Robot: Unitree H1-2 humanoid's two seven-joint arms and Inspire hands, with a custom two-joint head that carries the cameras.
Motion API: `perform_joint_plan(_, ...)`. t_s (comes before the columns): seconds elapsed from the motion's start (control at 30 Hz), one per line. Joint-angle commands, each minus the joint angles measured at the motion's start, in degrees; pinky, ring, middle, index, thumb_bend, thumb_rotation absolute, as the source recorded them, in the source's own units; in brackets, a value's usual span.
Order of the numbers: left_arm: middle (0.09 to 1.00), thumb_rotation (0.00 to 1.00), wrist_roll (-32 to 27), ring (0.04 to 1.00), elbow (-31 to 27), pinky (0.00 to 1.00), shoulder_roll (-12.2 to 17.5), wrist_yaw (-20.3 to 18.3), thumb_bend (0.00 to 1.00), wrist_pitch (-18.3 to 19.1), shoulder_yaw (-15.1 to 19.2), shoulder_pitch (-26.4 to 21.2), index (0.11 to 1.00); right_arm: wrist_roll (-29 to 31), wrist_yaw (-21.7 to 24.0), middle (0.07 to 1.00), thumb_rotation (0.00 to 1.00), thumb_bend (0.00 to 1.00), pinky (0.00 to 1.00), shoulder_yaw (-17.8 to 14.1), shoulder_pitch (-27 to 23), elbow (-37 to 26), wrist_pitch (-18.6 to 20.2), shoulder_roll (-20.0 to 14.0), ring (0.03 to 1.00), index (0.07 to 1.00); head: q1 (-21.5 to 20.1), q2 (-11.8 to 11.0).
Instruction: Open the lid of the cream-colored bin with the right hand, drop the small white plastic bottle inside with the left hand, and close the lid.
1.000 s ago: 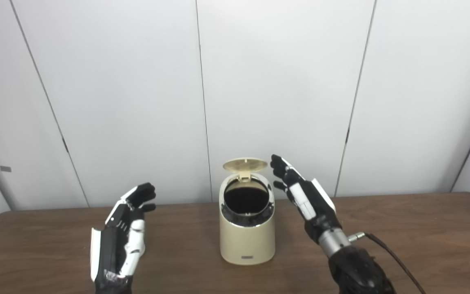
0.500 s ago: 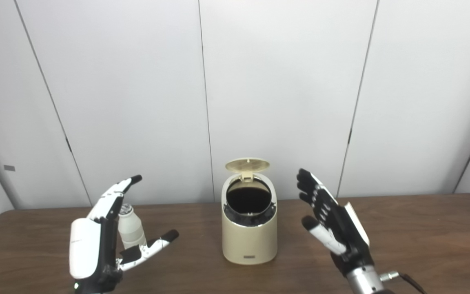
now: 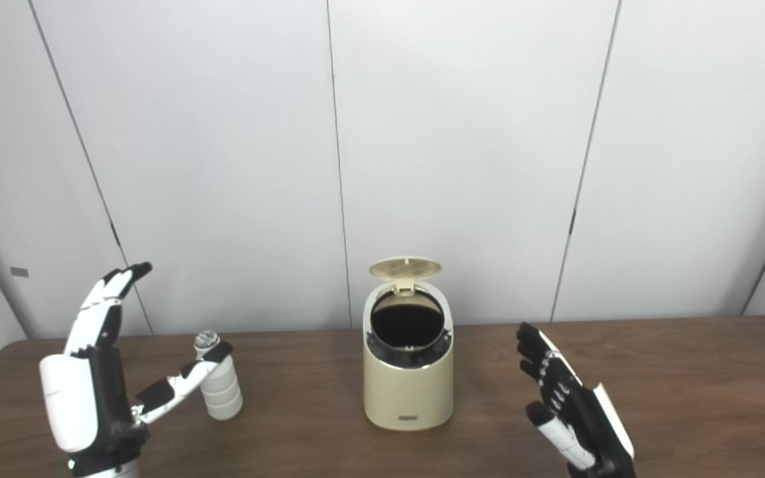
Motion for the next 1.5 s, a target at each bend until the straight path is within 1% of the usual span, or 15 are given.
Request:
perform_joint_plan(0.0, 0.8, 0.37, -2.47, 0.823, 0.6, 0.75, 0.67, 2.14, 0.94, -0.76, 1.26, -2.44, 0.775, 1.24, -0.14, 0.945, 0.74, 0.98, 0.93, -0.53, -0.71, -1.16, -2.81, -0.36, 0.948, 0.938, 0.25, -0.06)
perform_joint_plan(0.1, 0.789, 0.37, -15.73, 0.793, 0.56, 0.71, -0.12, -3.4, 0.96, 1.18, 2.28, -2.39, 0.766, 2.23, 0.2, 0.953, 0.73, 0.98, 0.95, -0.64, 0.06, -0.9, -3.1, -0.61, 0.96, 0.943, 0.62, -0.01)
perform_joint_plan(0.13, 0.788, 0.36, -19.32, 0.798, 0.83, 0.72, -0.02, -5.24, 0.98, 1.95, 2.37, -2.35, 0.775, 2.37, 0.25, 0.957, 0.73, 0.97, 0.96, -0.64, 0.24, -0.77, -3.22, -0.73, 0.962, 0.948, 0.69, 0.02)
perform_joint_plan(0.2, 0.799, 0.34, -25.12, 0.841, 2.54, 0.82, 0.83, -8.73, 0.99, 2.24, 2.21, -2.38, 0.81, 2.4, 0.3, 0.96, 0.74, 0.95, 0.96, -0.63, 0.47, -0.41, -3.59, -1.0, 0.965, 0.954, 0.77, 0.04)
perform_joint_plan(0.27, 0.809, 0.34, -28.53, 0.859, 3.98, 0.87, 1.62, -11.48, 1.0, 2.46, 1.93, -2.42, 0.833, 2.21, 0.21, 0.956, 0.75, 0.92, 0.95, -0.61, 0.58, -0.32, -3.55, -1.14, 0.962, 0.951, 0.77, 0.04)
perform_joint_plan(0.4, 0.846, 0.38, -33.41, 0.873, 6.0, 0.86, 3.02, -17.12, 1.0, 4.56, 1.21, -2.19, 0.877, 2.28, 0.13, 0.949, 0.76, 0.91, 0.94, -0.65, 0.64, -0.75, -3.08, -1.23, 0.954, 0.942, 0.86, 0.24)
perform_joint_plan(0.47, 0.854, 0.41, -34.76, 0.87, 6.52, 0.85, 3.31, -18.84, 1.0, 5.42, 1.08, -2.08, 0.89, 2.29, 0.1, 0.948, 0.76, 0.92, 0.94, -0.68, 0.61, -0.85, -3.03, -1.25, 0.953, 0.941, 0.83, 0.24)
perform_joint_plan(0.53, 0.872, 0.42, -36.52, 0.877, 8.97, 0.86, 3.83, -21.17, 1.0, 4.75, 0.64, -2.17, 0.909, 2.39, 0.11, 0.946, 0.75, 0.92, 0.93, -0.72, 0.48, -0.75, -2.79, -1.24, 0.951, 0.94, 0.83, 0.24)
perform_joint_plan(0.63, 0.872, 0.43, -36.4, 0.879, 12.54, 0.86, 4.31, -22.79, 1.0, 3.04, -0.24, -2.42, 0.904, 2.23, 0.05, 0.947, 0.75, 0.93, 0.94, -0.74, 0.47, -0.76, -2.49, -1.27, 0.953, 0.94, 0.66, 0.35)
perform_joint_plan(0.73, 0.862, 0.43, -35.43, 0.871, 14.69, 0.85, 4.5, -22.96, 1.0, 2.2, -0.82, -2.6, 0.896, 2.32, 0.15, 0.947, 0.76, 0.94, 0.94, -0.74, 0.54, -0.74, -2.57, -1.36, 0.953, 0.938, 0.7, 0.45)
perform_joint_plan(0.87, 0.859, 0.44, -34.52, 0.883, 19.58, 0.87, 5.21, -23.29, 1.0, 0.01, -1.62, -3.34, 0.886, 1.58, -0.08, 0.945, 0.79, 0.94, 0.92, -0.77, 0.75, -0.62, -2.82, -1.52, 0.949, 0.939, 0.67, 0.61)
perform_joint_plan(0.93, 0.862, 0.45, -34.82, 0.888, 22.03, 0.88, 5.56, -23.66, 1.0, -1.07, -1.81, -3.88, 0.892, 1.73, -0.09, 0.947, 0.8, 0.98, 0.92, -0.87, 0.82, -0.34, -2.95, -1.56, 0.95, 0.942, 0.67, 0.61)
perform_joint_plan(1.13, 0.882, 0.44, -40.39, 0.902, 27.22, 0.89, 6.08, -28.38, 1.0, -3.45, -1.69, -5.36, 0.899, 2.57, 0.33, 0.947, 0.81, 1.0, 0.92, -1.1, 1.14, 0.58, -3.77, -1.89, 0.95, 0.944, 0.81, 0.71)
perform_joint_plan(1.27, 0.873, 0.45, -37.92, 0.882, 29.09, 0.85, 6.04, -26.88, 1.0, -3.46, -2.18, -6.3, 0.895, 2.17, 0.14, 0.946, 0.81, 0.99, 0.93, -1.0, 1.61, 0.34, -3.53, -1.99, 0.95, 0.945, 0.94, 0.59)
perform_joint_plan(1.47, 0.866, 0.38, -36.0, 0.876, 35.3, 0.85, 6.2, -25.25, 1.0, -4.82, -2.79, -9.13, 0.897, 2.35, 0.22, 0.956, 0.82, 0.99, 0.95, -0.95, 2.08, -1.01, -2.35, -2.12, 0.962, 0.957, 0.81, 0.54)
